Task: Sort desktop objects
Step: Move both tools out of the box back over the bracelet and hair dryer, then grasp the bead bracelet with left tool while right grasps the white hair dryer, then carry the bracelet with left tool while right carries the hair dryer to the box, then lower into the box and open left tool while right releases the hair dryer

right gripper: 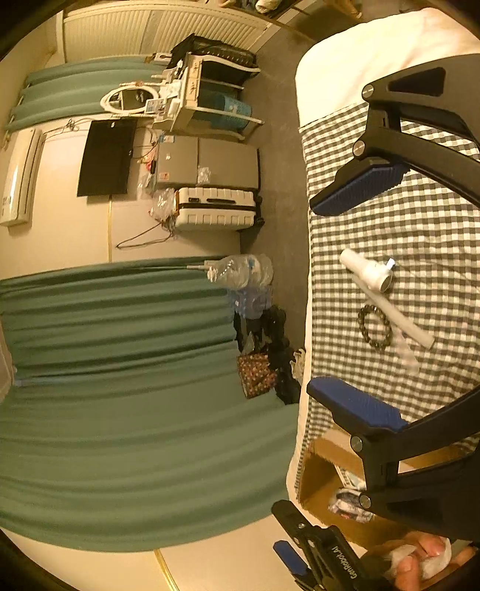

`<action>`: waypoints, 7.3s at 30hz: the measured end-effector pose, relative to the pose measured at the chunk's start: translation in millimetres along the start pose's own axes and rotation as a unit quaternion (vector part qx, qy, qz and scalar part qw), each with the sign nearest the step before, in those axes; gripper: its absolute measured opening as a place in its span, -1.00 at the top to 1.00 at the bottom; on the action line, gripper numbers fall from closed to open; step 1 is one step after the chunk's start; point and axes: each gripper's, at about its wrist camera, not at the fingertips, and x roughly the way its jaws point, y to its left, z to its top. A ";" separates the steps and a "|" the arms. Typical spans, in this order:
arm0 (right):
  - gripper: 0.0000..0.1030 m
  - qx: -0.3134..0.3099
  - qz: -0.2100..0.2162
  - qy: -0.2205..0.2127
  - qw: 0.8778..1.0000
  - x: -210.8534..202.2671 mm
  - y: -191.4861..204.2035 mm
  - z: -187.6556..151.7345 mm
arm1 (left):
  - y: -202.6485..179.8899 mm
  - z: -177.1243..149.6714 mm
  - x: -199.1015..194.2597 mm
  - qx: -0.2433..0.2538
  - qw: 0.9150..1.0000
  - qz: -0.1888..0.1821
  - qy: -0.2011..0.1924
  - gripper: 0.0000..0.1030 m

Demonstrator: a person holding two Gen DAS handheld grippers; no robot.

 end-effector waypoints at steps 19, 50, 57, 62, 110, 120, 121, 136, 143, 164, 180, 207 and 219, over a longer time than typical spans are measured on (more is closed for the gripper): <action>-0.75 -0.010 -0.038 0.090 0.995 90.4 -40.3 -54.8 | -37.1 -53.5 89.6 0.026 0.997 -0.033 0.068 -1.00; -0.75 -0.065 0.009 0.224 0.972 218.0 -24.5 -151.4 | -66.6 -171.6 239.0 0.052 0.959 -0.077 0.269 -0.51; -0.01 -0.065 0.004 0.221 0.973 214.4 -25.4 -152.5 | -85.9 -167.6 222.0 0.095 0.953 -0.112 0.265 0.68; 0.09 -0.051 0.008 0.222 0.974 212.3 -29.9 -149.0 | -75.5 -154.2 215.7 0.066 0.955 -0.118 0.264 0.79; -0.07 0.040 -0.064 0.212 0.974 224.4 -70.8 -133.7 | -52.4 -87.0 185.0 0.029 0.978 -0.089 0.187 0.79; -0.07 0.016 -0.051 0.155 0.986 178.2 -42.8 -102.9 | -47.5 -47.5 139.7 0.022 0.987 -0.077 0.138 0.79; -0.07 0.013 -0.049 0.149 0.987 173.4 -39.5 -99.7 | -44.9 -45.6 137.0 0.021 0.988 -0.077 0.133 0.79; -0.07 0.009 0.005 0.060 0.998 84.7 -5.7 -39.5 | -30.1 0.6 58.0 0.014 0.996 -0.060 0.070 0.79; -0.07 0.003 0.031 0.033 0.999 51.4 10.1 -26.1 | -13.0 -5.0 24.3 0.018 0.995 -0.048 0.080 0.79; -0.08 -0.023 0.097 0.011 0.995 33.3 107.2 -6.4 | 92.5 6.9 3.3 -0.029 0.998 0.013 0.059 0.79; -0.08 -0.089 0.159 0.028 0.983 63.0 213.1 -20.3 | 174.5 -9.0 1.0 -0.041 0.993 0.057 0.094 0.79; -0.33 -0.198 0.209 0.184 0.940 156.8 308.9 -91.8 | 212.7 -70.4 72.2 -0.066 0.971 0.071 0.218 0.32; -0.51 -0.157 0.192 0.132 0.960 129.7 287.7 -74.4 | 214.1 -42.7 46.3 -0.107 0.980 0.081 0.146 -0.26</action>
